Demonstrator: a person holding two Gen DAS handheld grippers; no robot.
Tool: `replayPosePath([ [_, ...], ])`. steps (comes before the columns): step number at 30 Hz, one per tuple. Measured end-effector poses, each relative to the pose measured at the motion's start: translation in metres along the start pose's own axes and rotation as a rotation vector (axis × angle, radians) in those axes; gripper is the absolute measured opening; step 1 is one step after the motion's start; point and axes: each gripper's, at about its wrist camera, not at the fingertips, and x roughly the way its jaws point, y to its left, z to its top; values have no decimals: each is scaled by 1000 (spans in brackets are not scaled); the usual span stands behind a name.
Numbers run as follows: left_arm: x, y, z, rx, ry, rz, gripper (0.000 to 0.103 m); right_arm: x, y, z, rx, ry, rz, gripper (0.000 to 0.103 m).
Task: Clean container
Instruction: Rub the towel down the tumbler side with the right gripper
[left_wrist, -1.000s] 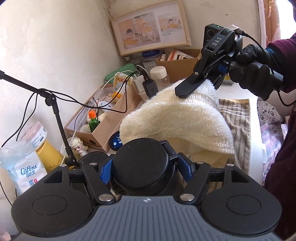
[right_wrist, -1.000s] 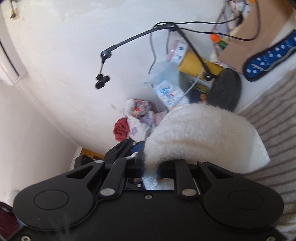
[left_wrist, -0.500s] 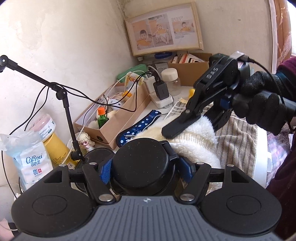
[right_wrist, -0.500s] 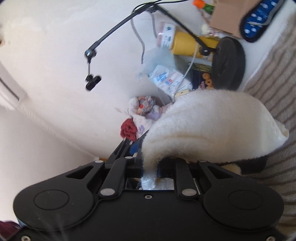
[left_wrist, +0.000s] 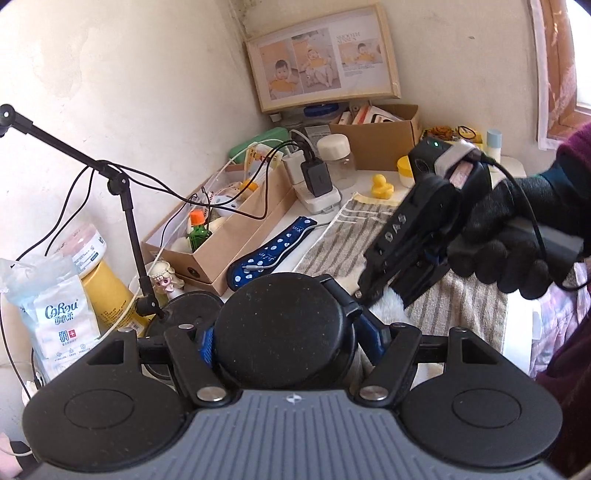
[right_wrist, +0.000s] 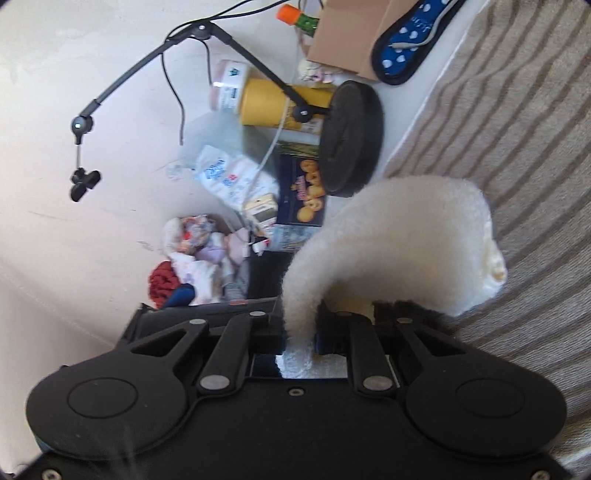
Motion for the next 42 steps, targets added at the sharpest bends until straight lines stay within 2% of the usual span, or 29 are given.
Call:
replayPosePath([
  [3,6,3,3,-19,0,7,70,5,-7,3,-10,-1,-67,13],
  [7,12,0,8,-10,-2,16,70,12,-19,4,-31,16,-200,13],
  [12,18,-1,12,-27,4,35,70,13,-21,4,-68,39,-259,13],
  [15,19,2,14,-73,12,37,70,13,-21,6,-73,51,-262,13],
  [18,17,11,15,-200,-2,18,71,10,-20,6,-74,60,-259,13],
  [20,11,13,13,-247,-2,19,81,7,-18,7,-76,65,-251,13],
  [23,-2,14,3,-319,-8,52,82,2,-12,8,-89,75,-233,13],
  [27,-13,16,-19,-488,-30,39,82,-3,0,11,-119,89,-212,13],
  [29,-5,10,-25,-499,-18,43,82,-5,6,11,-136,98,-207,13],
  [33,15,6,-25,-524,-51,40,82,-10,13,12,-156,115,-206,13],
  [36,34,3,-24,-510,-27,62,82,-16,19,11,-178,122,-210,13],
  [39,43,4,-31,-565,-23,57,82,-25,27,9,-201,120,-203,13],
  [40,44,4,-34,-574,-26,62,80,-29,29,8,-210,117,-198,13],
  [41,45,4,-37,-582,-29,67,66,-32,31,7,-218,113,-195,13],
  [42,45,4,-39,-591,-30,71,66,-35,32,7,-224,109,-195,13],
])
